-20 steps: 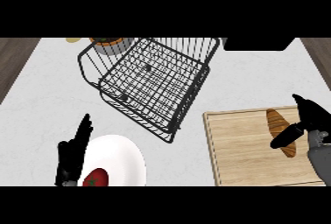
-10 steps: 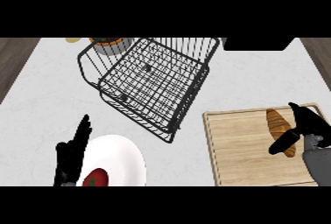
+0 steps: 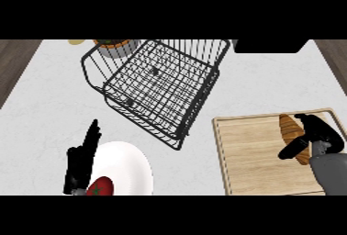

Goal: Pick the croissant from the tray and place it in the tiered basket

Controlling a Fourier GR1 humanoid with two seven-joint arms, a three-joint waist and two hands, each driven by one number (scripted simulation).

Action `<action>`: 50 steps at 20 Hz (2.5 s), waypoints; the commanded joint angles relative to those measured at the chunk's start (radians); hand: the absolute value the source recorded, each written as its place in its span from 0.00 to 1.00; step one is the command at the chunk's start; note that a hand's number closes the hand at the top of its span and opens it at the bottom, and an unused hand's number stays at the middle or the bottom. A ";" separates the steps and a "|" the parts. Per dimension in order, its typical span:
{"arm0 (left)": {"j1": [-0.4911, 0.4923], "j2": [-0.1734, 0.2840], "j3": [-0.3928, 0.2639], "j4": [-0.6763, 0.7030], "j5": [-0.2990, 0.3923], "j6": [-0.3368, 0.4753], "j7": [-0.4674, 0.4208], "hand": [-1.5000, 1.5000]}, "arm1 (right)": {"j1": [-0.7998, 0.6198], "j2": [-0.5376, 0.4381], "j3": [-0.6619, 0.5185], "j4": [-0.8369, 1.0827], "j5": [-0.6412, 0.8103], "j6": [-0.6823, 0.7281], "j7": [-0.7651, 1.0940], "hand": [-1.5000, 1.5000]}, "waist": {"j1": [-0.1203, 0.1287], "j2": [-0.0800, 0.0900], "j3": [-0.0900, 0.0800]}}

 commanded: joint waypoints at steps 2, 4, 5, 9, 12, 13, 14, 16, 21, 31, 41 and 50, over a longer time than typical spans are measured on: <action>0.048 -0.014 0.002 -0.039 -0.024 -0.009 -0.014 0.50 | -0.023 0.037 -0.034 0.049 0.057 0.003 -0.034 1.00 | 0.001 0.000 0.000; -0.022 -0.028 0.001 -0.044 -0.040 0.016 0.070 0.50 | -0.004 0.037 -0.015 0.004 0.070 0.011 -0.035 1.00 | -0.001 0.000 0.000; -0.009 -0.012 0.018 -0.014 -0.019 -0.009 0.024 0.50 | -0.038 0.026 -0.034 0.190 0.092 -0.096 -0.200 1.00 | 0.003 0.001 0.001; 0.031 0.004 0.019 -0.075 -0.007 -0.029 0.017 0.50 | -0.005 0.034 0.032 0.202 0.159 -0.129 -0.266 1.00 | 0.008 0.001 0.001; 0.001 0.006 0.045 0.017 0.011 -0.054 -0.019 0.50 | 0.016 0.059 0.101 0.118 0.225 -0.156 -0.255 1.00 | 0.000 0.001 0.000; 0.024 0.018 0.039 -0.023 -0.004 -0.041 0.002 0.50 | 0.036 0.147 0.179 0.026 0.263 -0.164 -0.155 1.00 | -0.001 -0.003 -0.001; 0.031 -0.008 0.032 -0.031 -0.005 -0.020 0.002 0.50 | 0.054 0.153 0.219 -0.069 0.262 -0.104 -0.122 1.00 | -0.009 -0.007 -0.002; 0.034 -0.004 0.011 -0.040 -0.020 -0.026 0.016 0.50 | 0.078 0.290 0.356 -0.084 0.356 -0.176 -0.061 1.00 | 0.005 -0.009 -0.002; 0.022 0.008 0.033 -0.041 -0.005 -0.034 0.034 0.50 | 0.139 0.397 0.562 -0.265 0.457 -0.221 0.148 1.00 | -0.004 -0.009 0.000; 0.059 -0.016 0.013 -0.051 -0.030 -0.006 0.023 0.50 | 0.138 0.404 0.670 -0.745 0.592 -0.353 0.391 1.00 | -0.015 -0.012 -0.001; 0.021 0.035 0.049 -0.027 0.000 -0.072 0.000 0.50 | -0.085 0.404 0.782 -1.020 0.860 -0.002 0.531 1.00 | -0.004 -0.008 -0.004; 0.019 -0.005 0.018 -0.030 -0.021 -0.046 0.016 0.50 | -0.288 0.404 0.616 -0.914 0.737 0.020 0.553 1.00 | 0.010 -0.004 -0.004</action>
